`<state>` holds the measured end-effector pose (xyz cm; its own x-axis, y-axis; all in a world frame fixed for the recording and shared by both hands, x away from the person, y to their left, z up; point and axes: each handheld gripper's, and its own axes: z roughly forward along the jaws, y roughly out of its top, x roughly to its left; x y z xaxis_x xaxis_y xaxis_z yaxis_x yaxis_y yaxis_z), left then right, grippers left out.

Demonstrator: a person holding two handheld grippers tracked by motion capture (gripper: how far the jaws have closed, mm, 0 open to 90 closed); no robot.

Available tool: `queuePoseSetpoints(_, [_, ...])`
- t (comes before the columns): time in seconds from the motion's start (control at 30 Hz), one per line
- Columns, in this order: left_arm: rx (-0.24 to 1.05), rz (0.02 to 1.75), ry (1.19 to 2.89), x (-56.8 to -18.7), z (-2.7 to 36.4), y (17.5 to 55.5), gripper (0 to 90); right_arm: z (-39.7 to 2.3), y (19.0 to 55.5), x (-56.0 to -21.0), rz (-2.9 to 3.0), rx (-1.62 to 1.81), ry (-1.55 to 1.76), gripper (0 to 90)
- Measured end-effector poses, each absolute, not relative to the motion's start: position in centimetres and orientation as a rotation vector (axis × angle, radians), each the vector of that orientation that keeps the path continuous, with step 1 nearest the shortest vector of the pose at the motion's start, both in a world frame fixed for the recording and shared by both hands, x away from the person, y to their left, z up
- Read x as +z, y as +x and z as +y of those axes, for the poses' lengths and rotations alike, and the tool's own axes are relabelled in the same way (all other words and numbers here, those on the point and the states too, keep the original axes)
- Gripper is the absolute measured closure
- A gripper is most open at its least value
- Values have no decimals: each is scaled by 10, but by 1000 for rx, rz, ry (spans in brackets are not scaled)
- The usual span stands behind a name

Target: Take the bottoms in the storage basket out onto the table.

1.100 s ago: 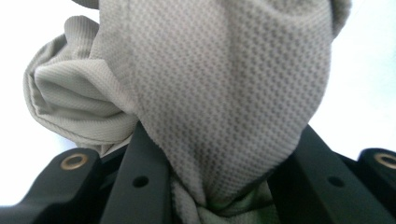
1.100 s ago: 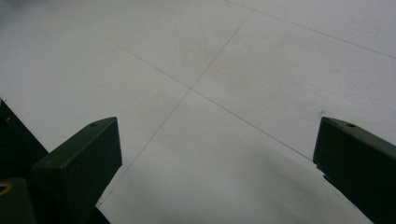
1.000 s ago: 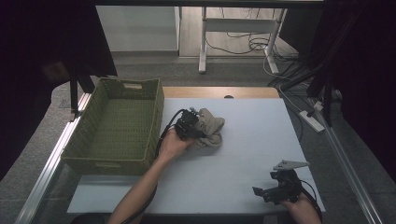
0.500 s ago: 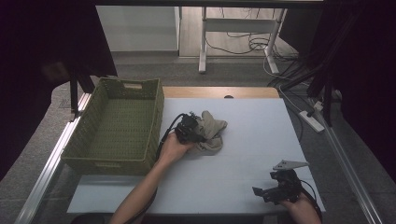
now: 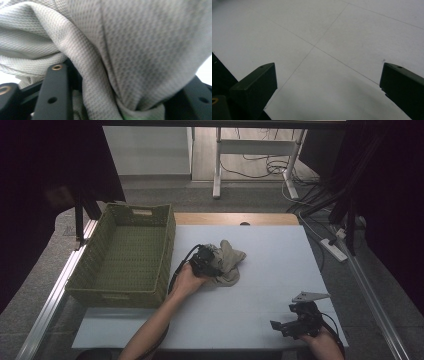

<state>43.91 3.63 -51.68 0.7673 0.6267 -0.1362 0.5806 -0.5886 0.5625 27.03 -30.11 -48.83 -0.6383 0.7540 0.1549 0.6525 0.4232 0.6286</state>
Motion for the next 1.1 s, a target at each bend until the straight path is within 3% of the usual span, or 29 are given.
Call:
queuePoseSetpoints(0.5, [189, 874, 2381, -521, 29, 435, 308, -301, 270, -488, 2525, 998, 1253, 10])
queuePoseSetpoints(1.1, [121, 856, 2317, -516, 34, 433, 63, -301, 271, -488, 2524, 1003, 1257, 10])
